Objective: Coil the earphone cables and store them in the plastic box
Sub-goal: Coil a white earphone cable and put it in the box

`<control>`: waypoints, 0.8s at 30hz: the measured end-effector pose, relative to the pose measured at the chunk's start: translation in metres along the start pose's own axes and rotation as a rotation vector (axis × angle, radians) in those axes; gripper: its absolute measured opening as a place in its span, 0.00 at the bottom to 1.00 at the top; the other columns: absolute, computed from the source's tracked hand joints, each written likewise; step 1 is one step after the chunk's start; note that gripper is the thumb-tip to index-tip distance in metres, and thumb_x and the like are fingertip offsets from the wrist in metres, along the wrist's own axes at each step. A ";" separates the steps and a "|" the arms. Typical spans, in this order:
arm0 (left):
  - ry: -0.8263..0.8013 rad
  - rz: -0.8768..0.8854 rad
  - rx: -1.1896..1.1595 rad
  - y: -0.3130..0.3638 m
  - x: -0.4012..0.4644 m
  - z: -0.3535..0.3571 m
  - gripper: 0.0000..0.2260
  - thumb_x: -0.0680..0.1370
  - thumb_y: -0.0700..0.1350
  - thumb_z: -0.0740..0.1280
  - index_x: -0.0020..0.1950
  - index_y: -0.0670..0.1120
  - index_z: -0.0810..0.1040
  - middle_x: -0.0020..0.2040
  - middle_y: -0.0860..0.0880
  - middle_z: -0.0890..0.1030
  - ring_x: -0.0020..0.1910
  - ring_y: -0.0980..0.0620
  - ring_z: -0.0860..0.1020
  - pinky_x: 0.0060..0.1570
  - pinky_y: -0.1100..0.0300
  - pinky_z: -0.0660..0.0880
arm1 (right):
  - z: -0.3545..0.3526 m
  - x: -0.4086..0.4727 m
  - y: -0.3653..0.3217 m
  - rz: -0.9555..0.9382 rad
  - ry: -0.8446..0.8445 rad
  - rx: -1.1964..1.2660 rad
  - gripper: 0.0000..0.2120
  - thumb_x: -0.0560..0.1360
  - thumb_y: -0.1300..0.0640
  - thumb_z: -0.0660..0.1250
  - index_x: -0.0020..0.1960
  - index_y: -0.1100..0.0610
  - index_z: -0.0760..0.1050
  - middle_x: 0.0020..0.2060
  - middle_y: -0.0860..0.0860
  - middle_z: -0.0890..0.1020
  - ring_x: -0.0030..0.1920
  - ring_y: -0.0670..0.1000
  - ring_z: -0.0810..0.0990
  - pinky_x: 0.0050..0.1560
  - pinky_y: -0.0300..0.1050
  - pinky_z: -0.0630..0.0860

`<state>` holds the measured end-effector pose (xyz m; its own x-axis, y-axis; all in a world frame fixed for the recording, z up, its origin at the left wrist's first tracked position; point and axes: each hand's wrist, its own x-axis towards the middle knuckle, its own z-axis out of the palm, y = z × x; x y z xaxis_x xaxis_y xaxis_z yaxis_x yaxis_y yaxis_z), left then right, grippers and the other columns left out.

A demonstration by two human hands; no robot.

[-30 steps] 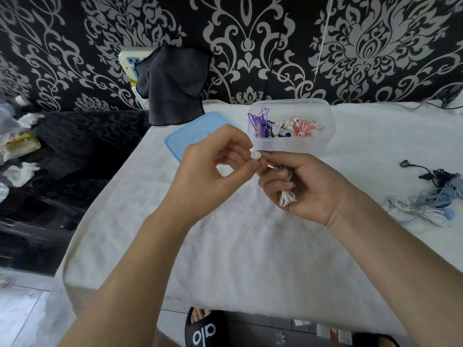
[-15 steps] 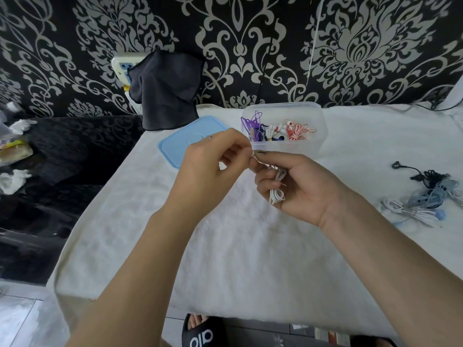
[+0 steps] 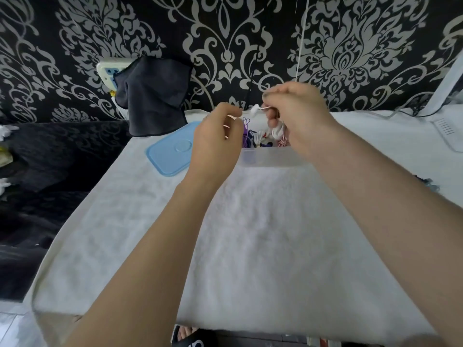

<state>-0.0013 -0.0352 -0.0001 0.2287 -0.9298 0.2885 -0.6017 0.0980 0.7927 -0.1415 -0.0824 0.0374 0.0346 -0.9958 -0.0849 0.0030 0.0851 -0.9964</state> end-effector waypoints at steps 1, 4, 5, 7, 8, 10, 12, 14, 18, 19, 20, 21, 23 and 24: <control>0.013 0.002 0.074 -0.005 0.004 0.001 0.08 0.82 0.43 0.63 0.60 0.49 0.77 0.52 0.49 0.80 0.44 0.55 0.76 0.39 0.70 0.72 | 0.003 0.012 -0.002 -0.021 0.029 -0.070 0.09 0.75 0.68 0.63 0.39 0.59 0.77 0.32 0.55 0.78 0.31 0.50 0.74 0.32 0.44 0.71; -0.025 0.021 0.218 -0.017 0.012 0.005 0.13 0.83 0.41 0.62 0.66 0.45 0.77 0.63 0.46 0.77 0.54 0.51 0.77 0.54 0.61 0.73 | 0.011 0.044 0.004 0.019 0.046 -0.301 0.10 0.76 0.70 0.60 0.43 0.66 0.79 0.34 0.57 0.78 0.36 0.53 0.78 0.38 0.44 0.77; -0.060 0.030 0.260 -0.021 0.014 0.007 0.14 0.83 0.40 0.60 0.66 0.42 0.78 0.64 0.44 0.76 0.59 0.47 0.76 0.57 0.57 0.73 | 0.014 0.050 0.010 0.053 0.007 -0.382 0.10 0.77 0.69 0.59 0.48 0.68 0.79 0.36 0.57 0.78 0.37 0.54 0.79 0.41 0.45 0.78; -0.132 0.074 0.321 -0.027 0.016 0.016 0.13 0.83 0.38 0.57 0.61 0.37 0.79 0.61 0.41 0.78 0.59 0.43 0.76 0.59 0.51 0.73 | 0.019 0.050 0.021 0.102 -0.140 -0.598 0.11 0.78 0.65 0.59 0.50 0.67 0.79 0.38 0.56 0.79 0.41 0.55 0.80 0.45 0.50 0.77; -0.160 0.107 0.343 -0.028 0.015 0.019 0.13 0.82 0.37 0.56 0.58 0.36 0.79 0.58 0.41 0.79 0.56 0.42 0.76 0.57 0.47 0.73 | 0.022 0.047 0.024 0.106 -0.222 -0.686 0.10 0.78 0.63 0.58 0.48 0.64 0.78 0.38 0.56 0.79 0.43 0.56 0.79 0.46 0.52 0.77; -0.200 0.182 0.393 -0.030 0.013 0.025 0.17 0.79 0.39 0.53 0.57 0.37 0.79 0.54 0.41 0.80 0.55 0.41 0.76 0.55 0.45 0.74 | 0.023 0.043 0.025 0.110 -0.294 -0.732 0.11 0.78 0.62 0.56 0.49 0.62 0.77 0.42 0.58 0.80 0.46 0.58 0.79 0.52 0.53 0.77; -0.215 0.228 0.498 -0.034 0.013 0.029 0.21 0.78 0.42 0.50 0.60 0.38 0.78 0.56 0.41 0.81 0.60 0.40 0.76 0.62 0.44 0.72 | 0.022 0.042 0.022 0.149 -0.296 -0.680 0.11 0.77 0.63 0.55 0.49 0.61 0.77 0.46 0.63 0.82 0.47 0.62 0.81 0.53 0.55 0.79; -0.239 0.230 0.646 -0.036 0.009 0.031 0.25 0.80 0.47 0.45 0.66 0.41 0.76 0.64 0.44 0.81 0.74 0.40 0.69 0.75 0.41 0.60 | 0.019 0.039 0.017 0.158 -0.279 -0.715 0.14 0.76 0.65 0.55 0.55 0.63 0.77 0.48 0.63 0.82 0.48 0.62 0.83 0.56 0.57 0.80; -0.366 0.225 0.795 -0.035 0.007 0.033 0.30 0.80 0.50 0.36 0.62 0.44 0.76 0.67 0.48 0.78 0.81 0.40 0.56 0.76 0.35 0.48 | 0.015 0.029 0.007 0.075 -0.273 -0.883 0.18 0.78 0.65 0.58 0.66 0.64 0.73 0.50 0.59 0.80 0.50 0.58 0.79 0.50 0.47 0.75; -0.403 0.205 0.805 -0.034 0.008 0.033 0.27 0.82 0.49 0.38 0.62 0.44 0.76 0.69 0.48 0.77 0.81 0.39 0.54 0.77 0.35 0.47 | 0.013 0.026 0.006 0.050 -0.277 -0.915 0.18 0.79 0.64 0.59 0.67 0.63 0.73 0.53 0.59 0.79 0.52 0.58 0.79 0.52 0.47 0.75; -0.424 0.174 0.796 -0.031 0.009 0.033 0.24 0.84 0.48 0.42 0.63 0.44 0.75 0.71 0.48 0.75 0.82 0.40 0.53 0.77 0.35 0.46 | 0.009 0.022 0.006 0.022 -0.262 -0.938 0.18 0.79 0.64 0.59 0.68 0.62 0.73 0.57 0.59 0.79 0.55 0.58 0.78 0.55 0.48 0.76; -0.403 0.150 0.767 -0.027 0.009 0.033 0.21 0.85 0.48 0.45 0.65 0.44 0.75 0.72 0.48 0.74 0.81 0.41 0.54 0.77 0.36 0.47 | 0.004 0.019 0.006 -0.016 -0.228 -0.943 0.19 0.79 0.64 0.58 0.68 0.60 0.73 0.59 0.57 0.78 0.57 0.57 0.78 0.57 0.49 0.76; -0.282 0.152 0.673 -0.022 0.009 0.033 0.18 0.85 0.47 0.52 0.69 0.44 0.74 0.72 0.48 0.74 0.79 0.43 0.60 0.77 0.40 0.53 | -0.010 0.012 0.007 -0.097 -0.119 -0.892 0.21 0.77 0.65 0.57 0.68 0.56 0.74 0.59 0.53 0.77 0.53 0.53 0.76 0.51 0.45 0.75; -0.216 0.186 0.640 -0.018 0.008 0.033 0.18 0.84 0.46 0.55 0.70 0.43 0.74 0.72 0.47 0.75 0.77 0.44 0.64 0.76 0.41 0.56 | -0.020 0.007 0.006 -0.128 -0.059 -0.846 0.22 0.76 0.65 0.58 0.68 0.54 0.74 0.59 0.51 0.78 0.51 0.51 0.77 0.47 0.43 0.73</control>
<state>-0.0138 -0.0559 -0.0297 -0.0392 -0.9741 0.2226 -0.9636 0.0959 0.2497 -0.1616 -0.0892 0.0307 0.1366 -0.9906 0.0057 -0.7352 -0.1052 -0.6696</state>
